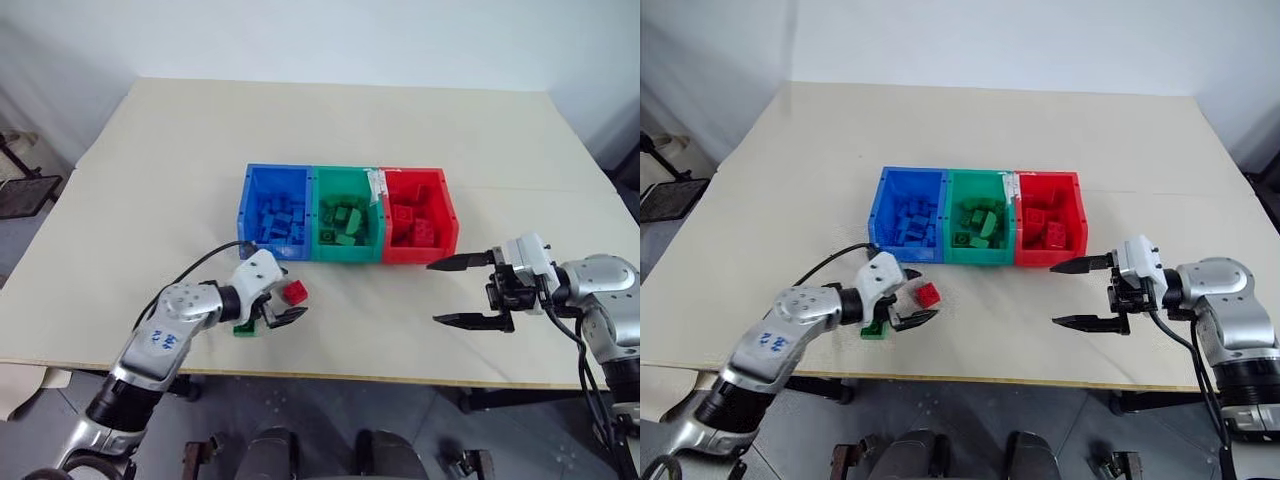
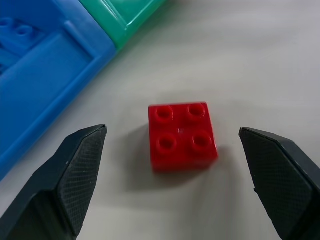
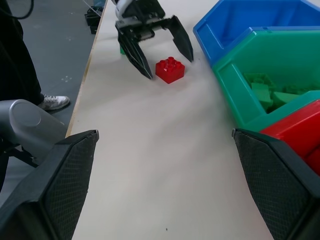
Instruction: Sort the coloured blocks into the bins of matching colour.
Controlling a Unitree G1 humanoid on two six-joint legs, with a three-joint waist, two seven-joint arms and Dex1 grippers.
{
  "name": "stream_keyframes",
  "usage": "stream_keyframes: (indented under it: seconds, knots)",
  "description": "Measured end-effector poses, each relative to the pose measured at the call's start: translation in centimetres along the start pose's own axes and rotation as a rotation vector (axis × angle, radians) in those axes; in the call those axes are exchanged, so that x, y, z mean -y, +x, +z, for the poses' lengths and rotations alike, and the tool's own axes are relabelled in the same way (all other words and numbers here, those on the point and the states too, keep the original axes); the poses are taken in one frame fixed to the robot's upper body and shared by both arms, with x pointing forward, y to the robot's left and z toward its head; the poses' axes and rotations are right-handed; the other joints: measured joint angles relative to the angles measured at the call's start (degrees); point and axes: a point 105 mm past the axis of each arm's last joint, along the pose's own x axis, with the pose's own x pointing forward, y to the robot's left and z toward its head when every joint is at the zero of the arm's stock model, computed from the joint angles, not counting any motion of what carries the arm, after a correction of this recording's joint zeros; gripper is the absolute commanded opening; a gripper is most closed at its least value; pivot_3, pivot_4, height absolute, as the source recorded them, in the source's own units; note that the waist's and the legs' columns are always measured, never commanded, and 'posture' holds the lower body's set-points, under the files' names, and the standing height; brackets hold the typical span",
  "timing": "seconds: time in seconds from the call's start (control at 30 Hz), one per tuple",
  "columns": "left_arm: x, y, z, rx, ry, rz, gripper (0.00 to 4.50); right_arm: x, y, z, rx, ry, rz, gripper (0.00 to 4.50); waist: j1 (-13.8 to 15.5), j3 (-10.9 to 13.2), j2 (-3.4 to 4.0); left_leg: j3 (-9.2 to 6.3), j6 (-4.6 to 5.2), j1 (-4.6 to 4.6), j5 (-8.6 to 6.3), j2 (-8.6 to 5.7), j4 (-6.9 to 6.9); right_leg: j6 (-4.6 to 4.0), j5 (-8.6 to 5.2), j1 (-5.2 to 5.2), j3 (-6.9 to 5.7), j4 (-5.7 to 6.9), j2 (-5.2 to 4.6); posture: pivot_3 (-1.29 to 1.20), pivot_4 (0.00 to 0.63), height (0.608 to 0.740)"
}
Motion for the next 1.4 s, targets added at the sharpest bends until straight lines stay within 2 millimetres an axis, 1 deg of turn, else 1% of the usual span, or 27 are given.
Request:
stream_keyframes:
  seconds: [0.03, 0.07, 0.1, 0.23, 0.37, 0.63, 0.7, 0.8, 0.97, 1.0, 1.07, 1.13, 1.23, 1.3, 1.4]
  knots:
    - [0.0, 0.1, -0.1, -0.009, 0.002, -0.004, 4.50, 0.0, 0.0, 0.1, -0.001, -0.001, -0.001, 4.47, 0.0, 0.0, 0.00, 0.00, 0.00, 0.00, 0.00, 0.00, 0.00, 0.00, 0.00, -0.01, -0.01, 0.00, 0.01, 0.00, 0.150, 0.740]
    - [0.0, 0.2, -0.1, -0.012, 0.003, -0.007, 4.12, -0.1, -0.1, 0.1, -0.001, -0.002, -0.007, 4.50, 0.0, 0.0, 0.00, -0.01, 0.00, 0.01, 0.00, 0.03, 0.00, 0.00, 0.00, 0.00, -0.01, 0.00, 0.01, 0.00, 0.150, 0.740]
    - [0.1, 0.2, -0.1, -0.015, 0.005, -0.013, 3.94, -0.1, -0.2, 0.1, -0.001, 0.000, -0.014, 4.50, 0.0, 0.0, 0.00, -0.02, 0.00, 0.03, 0.00, 0.03, 0.00, 0.00, 0.00, 0.01, -0.01, 0.00, 0.01, 0.00, 0.150, 0.740]
    - [0.5, 0.4, -0.1, -0.017, 0.009, -0.042, 2.64, 0.1, -0.5, 0.1, -0.003, -0.002, -0.039, 4.50, 0.0, 0.0, 0.00, 0.00, 0.01, 0.04, 0.01, 0.03, 0.04, 0.00, 0.00, 0.05, 0.01, 0.00, -0.01, 0.00, 0.150, 0.740]
    - [0.7, 0.5, -0.1, -0.010, 0.006, -0.045, 1.49, 0.0, -0.5, 0.2, -0.005, -0.006, -0.037, 4.50, 0.0, 0.0, 0.00, 0.00, 0.01, 0.04, 0.01, 0.03, 0.05, 0.00, 0.00, 0.05, 0.01, 0.00, -0.02, 0.00, 0.150, 0.740]
    - [0.3, 0.6, -0.1, 0.042, -0.072, 0.009, 1.49, 0.1, -0.7, -0.1, -0.017, 0.000, -0.041, 4.50, 0.0, 0.0, 0.00, -0.01, 0.02, 0.01, 0.02, 0.03, 0.07, 0.00, 0.00, 0.04, -0.01, 0.02, -0.02, 0.00, 0.150, 0.740]
    - [0.3, 0.8, 0.5, 0.097, -0.115, 0.026, 1.49, 0.2, -0.9, 0.0, -0.014, -0.002, -0.054, 4.50, 0.1, 0.0, -0.01, -0.02, 0.04, -0.01, 0.03, 0.01, 0.09, 0.00, 0.00, 0.04, -0.02, 0.02, -0.03, 0.00, 0.150, 0.740]
    - [0.9, 1.1, 3.4, 0.272, -0.133, 0.019, 1.49, 0.5, -1.8, 0.2, -0.008, 0.009, -0.102, 4.50, 0.4, 0.0, -0.04, -0.12, 0.05, -0.04, 0.03, -0.01, 0.12, 0.02, 0.01, 0.09, -0.04, 0.01, -0.09, 0.00, 0.150, 0.740]
    - [1.7, 1.4, 7.7, 0.461, -0.039, -0.037, 1.49, 0.3, -3.6, -0.9, -0.011, 0.073, -0.234, 4.50, 0.4, 0.0, -0.05, -0.03, 0.07, -0.02, 0.04, -0.06, 0.10, 0.03, 0.02, 0.11, -0.08, -0.02, -0.03, 0.00, 0.150, 0.740]
    - [2.1, 1.6, 8.8, 0.510, -0.029, -0.053, 1.49, 0.3, -4.0, -1.0, -0.005, 0.086, -0.273, 4.50, 0.5, 0.0, -0.05, -0.02, 0.07, -0.02, 0.04, -0.07, 0.10, 0.05, 0.03, 0.11, -0.07, -0.02, -0.03, 0.00, 0.150, 0.740]
    - [2.5, 2.1, 10.2, 0.558, -0.020, -0.066, 1.49, 0.3, -4.3, -1.0, 0.015, 0.096, -0.318, 4.50, 0.4, 0.0, -0.06, -0.02, 0.08, -0.02, 0.04, -0.06, 0.08, 0.05, 0.03, 0.10, -0.09, -0.02, 0.00, 0.00, 0.150, 0.740]
    - [2.0, 3.8, 12.8, 0.637, -0.029, -0.044, 1.49, -0.4, -5.0, -1.2, 0.053, 0.126, -0.422, 4.50, 1.5, 0.0, -0.09, -0.05, 0.09, -0.03, 0.05, -0.06, 0.13, 0.06, 0.03, 0.13, -0.17, -0.03, 0.05, 0.00, 0.150, 0.740]
    - [1.8, 5.9, 16.1, 0.720, -0.023, -0.039, 1.49, -1.0, -4.7, -1.2, 0.111, 0.157, -0.505, 4.50, 1.7, 0.0, -0.14, 0.12, 0.18, -0.03, 0.07, -0.21, 0.08, 0.22, 0.12, 0.08, -0.25, -0.08, 0.03, 0.00, 0.150, 0.740]
    - [1.6, 7.3, 17.4, 0.746, -0.020, -0.039, 1.49, -1.2, -4.7, -0.9, 0.127, 0.158, -0.549, 4.50, 1.7, 0.0, -0.13, 0.15, 0.20, -0.02, 0.08, -0.23, 0.05, 0.24, 0.12, 0.06, -0.26, -0.10, 0.02, 0.00, 0.150, 0.740]
    - [0.9, 9.6, 18.1, 0.734, -0.027, -0.032, 1.49, -1.8, -5.0, -0.5, 0.124, 0.148, -0.587, 4.50, 1.7, 0.0, -0.15, 0.20, 0.22, -0.03, 0.09, -0.22, 0.03, 0.24, 0.12, 0.04, -0.27, -0.14, 0.06, 0.00, 0.150, 0.740]
